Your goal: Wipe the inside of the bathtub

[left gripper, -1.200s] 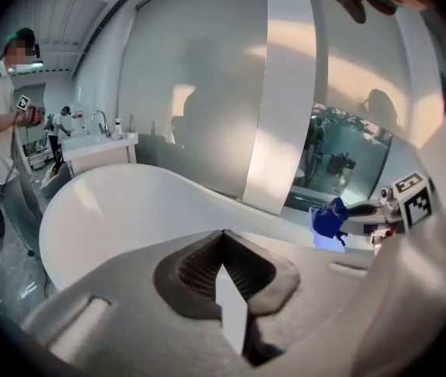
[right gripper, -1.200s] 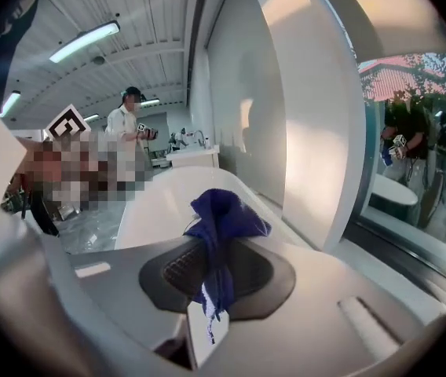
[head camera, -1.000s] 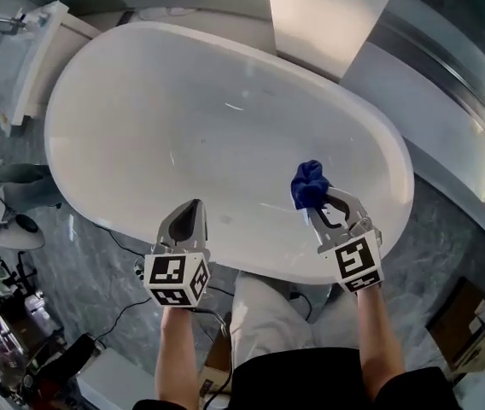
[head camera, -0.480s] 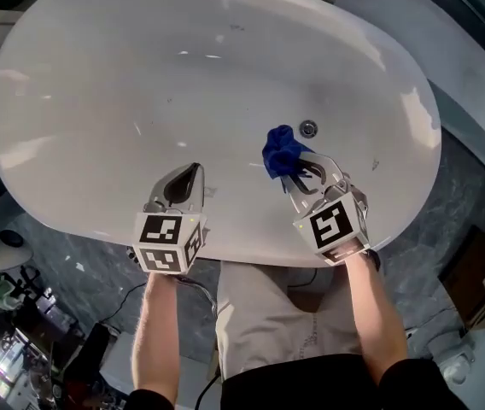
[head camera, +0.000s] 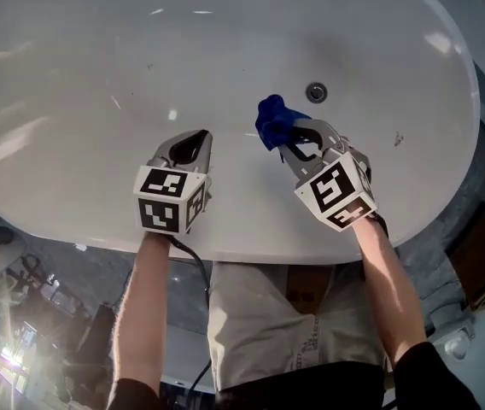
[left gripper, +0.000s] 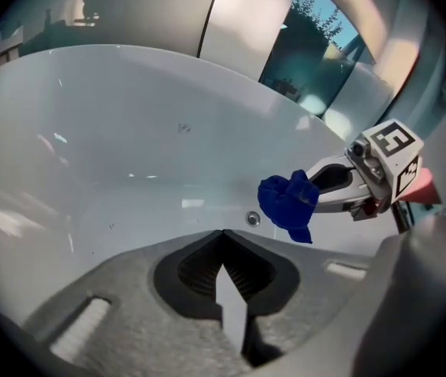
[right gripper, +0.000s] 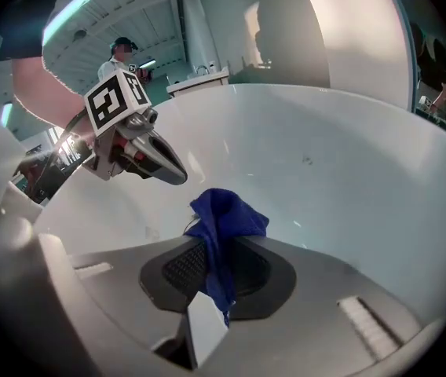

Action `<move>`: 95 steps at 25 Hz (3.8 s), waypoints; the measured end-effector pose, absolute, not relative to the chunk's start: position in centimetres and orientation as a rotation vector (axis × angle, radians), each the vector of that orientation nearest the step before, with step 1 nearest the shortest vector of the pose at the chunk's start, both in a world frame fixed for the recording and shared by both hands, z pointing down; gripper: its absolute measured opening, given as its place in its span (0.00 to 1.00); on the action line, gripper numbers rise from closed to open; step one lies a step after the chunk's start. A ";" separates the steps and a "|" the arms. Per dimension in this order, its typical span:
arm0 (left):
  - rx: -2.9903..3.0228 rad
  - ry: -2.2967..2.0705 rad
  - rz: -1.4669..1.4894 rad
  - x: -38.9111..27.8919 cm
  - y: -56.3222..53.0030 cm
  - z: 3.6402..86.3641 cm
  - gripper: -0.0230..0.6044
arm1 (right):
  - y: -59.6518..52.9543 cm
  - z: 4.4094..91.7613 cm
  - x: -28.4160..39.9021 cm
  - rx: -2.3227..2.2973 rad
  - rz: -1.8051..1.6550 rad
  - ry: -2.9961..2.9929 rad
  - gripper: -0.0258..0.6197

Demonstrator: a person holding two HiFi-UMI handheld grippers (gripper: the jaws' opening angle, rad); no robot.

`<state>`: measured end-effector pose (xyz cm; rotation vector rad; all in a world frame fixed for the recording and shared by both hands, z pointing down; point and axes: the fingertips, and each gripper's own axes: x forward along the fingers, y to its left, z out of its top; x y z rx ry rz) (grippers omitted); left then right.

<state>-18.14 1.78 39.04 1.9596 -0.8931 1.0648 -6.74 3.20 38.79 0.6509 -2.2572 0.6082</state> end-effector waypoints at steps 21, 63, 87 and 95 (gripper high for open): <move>1.846 -0.706 1.162 -18.9 3.1 52.0 0.04 | 6.3 56.9 -10.6 0.379 0.855 -2.137 0.13; 1.644 -0.643 1.195 -23.0 7.9 55.5 0.04 | 15.7 62.3 -17.6 -0.023 1.051 -2.002 0.12; 1.686 -0.576 1.241 -19.5 10.7 47.8 0.04 | 19.7 48.8 -15.9 -0.197 1.033 -2.096 0.12; 1.707 -0.582 1.233 -19.0 11.2 44.1 0.04 | 21.4 43.0 -15.5 -0.285 1.067 -2.135 0.12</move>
